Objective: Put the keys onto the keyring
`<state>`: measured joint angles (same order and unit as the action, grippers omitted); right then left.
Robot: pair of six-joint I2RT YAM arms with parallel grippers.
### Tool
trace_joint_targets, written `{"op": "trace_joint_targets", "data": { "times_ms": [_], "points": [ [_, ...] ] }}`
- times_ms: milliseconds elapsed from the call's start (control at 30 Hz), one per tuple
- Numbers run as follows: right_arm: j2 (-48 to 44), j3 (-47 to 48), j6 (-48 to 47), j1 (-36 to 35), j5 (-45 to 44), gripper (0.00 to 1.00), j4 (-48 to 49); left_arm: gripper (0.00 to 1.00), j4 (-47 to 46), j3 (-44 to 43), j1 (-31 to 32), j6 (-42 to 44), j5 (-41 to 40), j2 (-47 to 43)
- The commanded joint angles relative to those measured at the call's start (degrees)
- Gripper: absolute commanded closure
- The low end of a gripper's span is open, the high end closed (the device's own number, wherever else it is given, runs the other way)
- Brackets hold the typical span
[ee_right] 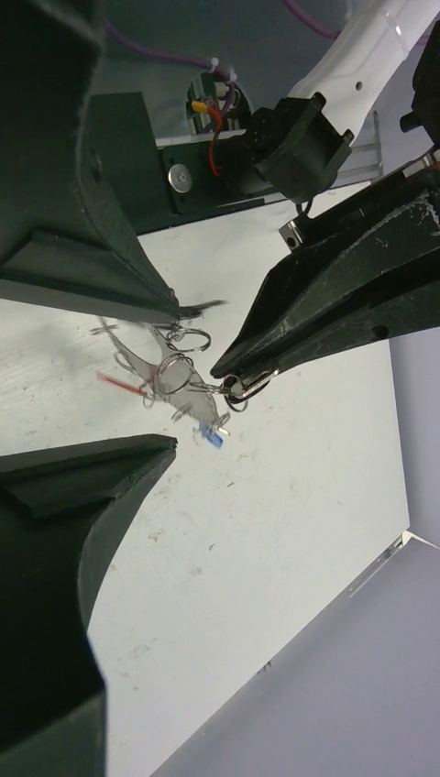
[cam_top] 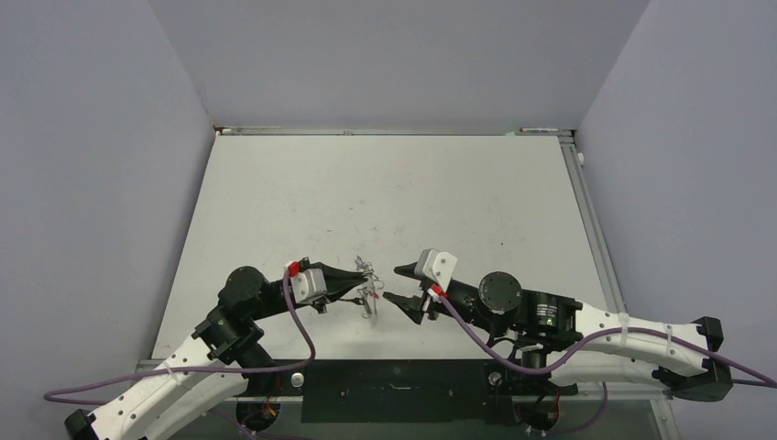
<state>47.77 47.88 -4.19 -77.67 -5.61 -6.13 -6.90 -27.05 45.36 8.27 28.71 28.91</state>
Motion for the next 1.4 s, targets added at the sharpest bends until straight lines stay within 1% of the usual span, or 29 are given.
{"op": "trace_joint_targets", "data": {
  "times_ms": [0,233,367,500,533,567,633,667,767,933,1033,1200,1300,1367],
  "points": [
    [-3.35,-0.65,1.48,-0.10,-2.50,0.49,1.55,1.00,-1.32,-3.26,-0.19,0.94,-2.21,0.04],
    [-7.27,-3.80,3.13,-0.06,-4.67,0.48,2.19,1.00,0.07,-3.86,-0.21,1.31,-6.26,1.85],
    [-9.45,-6.51,4.18,-0.08,-7.00,0.48,3.05,1.00,0.84,-4.60,-0.28,0.56,-9.08,4.54],
    [-11.01,-8.75,6.53,-0.10,-8.39,0.47,3.25,1.00,2.52,-6.57,-0.28,-0.69,-10.26,7.86],
    [-11.15,-9.05,6.84,-0.09,-8.71,0.45,3.17,1.00,2.72,-6.94,-0.28,-1.05,-10.25,8.52],
    [-11.12,-9.25,7.17,-0.05,-9.10,0.42,2.96,1.00,2.84,-7.23,-0.28,-1.36,-10.14,9.04],
    [-10.96,-9.53,7.91,-0.05,-10.14,0.31,2.51,1.00,2.62,-7.55,-0.28,-2.14,-10.08,9.76],
    [-10.68,-9.59,8.19,-0.10,-10.81,0.29,2.24,1.00,2.36,-7.65,-0.28,-2.64,-9.85,9.89],
    [-10.24,-9.81,8.99,-0.06,-11.74,0.26,1.88,1.00,-0.21,-7.13,-0.28,-5.75,-9.23,9.98],
    [-11.22,-11.05,10.14,-0.07,-15.40,0.26,2.82,1.00,-5.05,-6.79,0.49,-15.30,-10.55,11.95],
    [-12.69,-11.40,11.08,-0.08,-17.36,0.26,2.32,1.00,-6.32,-6.85,4.87,-17.21,-16.12,12.58],
    [-16.06,-10.95,13.68,-0.03,-19.10,0.26,-1.26,1.00,-5.41,-7.74,19.61,-15.07,-35.03,14.25],
    [-17.58,-10.00,15.69,-0.03,-21.78,0.26,-4.60,1.00,-3.69,-10.16,27.28,-16.97,-47.08,17.25],
    [-18.38,-9.68,16.55,-0.10,-22.80,0.26,-5.95,1.00,-2.04,-12.24,30.43,-18.65,-52.23,19.67]
  ]
}}
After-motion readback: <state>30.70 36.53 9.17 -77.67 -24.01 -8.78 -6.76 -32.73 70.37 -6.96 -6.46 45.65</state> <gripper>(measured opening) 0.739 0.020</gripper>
